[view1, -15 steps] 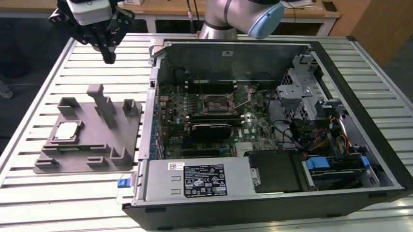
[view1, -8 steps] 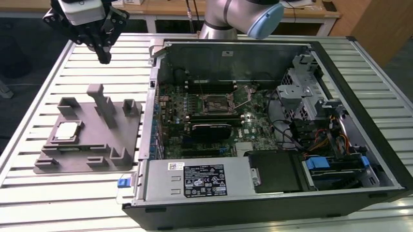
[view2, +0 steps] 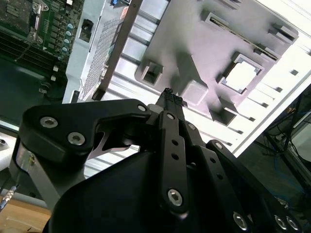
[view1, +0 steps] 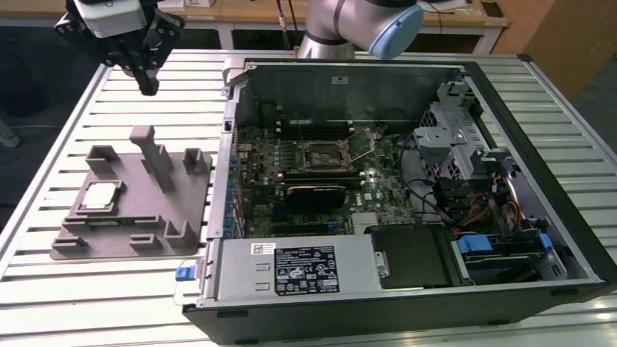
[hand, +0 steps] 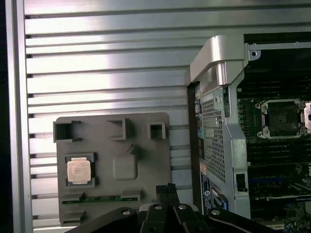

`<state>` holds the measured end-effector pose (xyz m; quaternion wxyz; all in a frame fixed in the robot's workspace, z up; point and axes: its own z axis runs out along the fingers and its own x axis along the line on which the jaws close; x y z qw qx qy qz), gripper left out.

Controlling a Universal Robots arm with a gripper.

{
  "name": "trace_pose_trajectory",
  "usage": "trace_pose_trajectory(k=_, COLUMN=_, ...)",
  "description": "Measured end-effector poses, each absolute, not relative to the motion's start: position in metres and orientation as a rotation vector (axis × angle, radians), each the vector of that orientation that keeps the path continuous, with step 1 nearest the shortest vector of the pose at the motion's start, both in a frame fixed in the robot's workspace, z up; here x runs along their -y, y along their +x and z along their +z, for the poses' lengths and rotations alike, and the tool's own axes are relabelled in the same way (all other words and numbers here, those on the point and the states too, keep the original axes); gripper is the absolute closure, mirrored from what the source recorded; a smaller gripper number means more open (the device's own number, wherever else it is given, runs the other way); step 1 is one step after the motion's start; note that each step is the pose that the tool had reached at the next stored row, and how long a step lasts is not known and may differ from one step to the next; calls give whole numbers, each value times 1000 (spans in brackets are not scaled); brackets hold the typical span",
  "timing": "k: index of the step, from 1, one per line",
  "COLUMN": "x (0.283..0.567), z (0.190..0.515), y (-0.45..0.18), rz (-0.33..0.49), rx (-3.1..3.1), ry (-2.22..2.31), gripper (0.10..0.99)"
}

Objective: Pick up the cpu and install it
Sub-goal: 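Reach for the cpu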

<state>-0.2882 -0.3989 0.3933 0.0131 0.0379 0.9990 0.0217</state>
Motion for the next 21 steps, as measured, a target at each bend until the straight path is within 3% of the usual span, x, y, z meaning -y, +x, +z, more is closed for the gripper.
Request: trace_pose_trajectory(k=21, x=399, z=393, y=-312, rz=68, rx=-3113, ry=118, gripper=980)
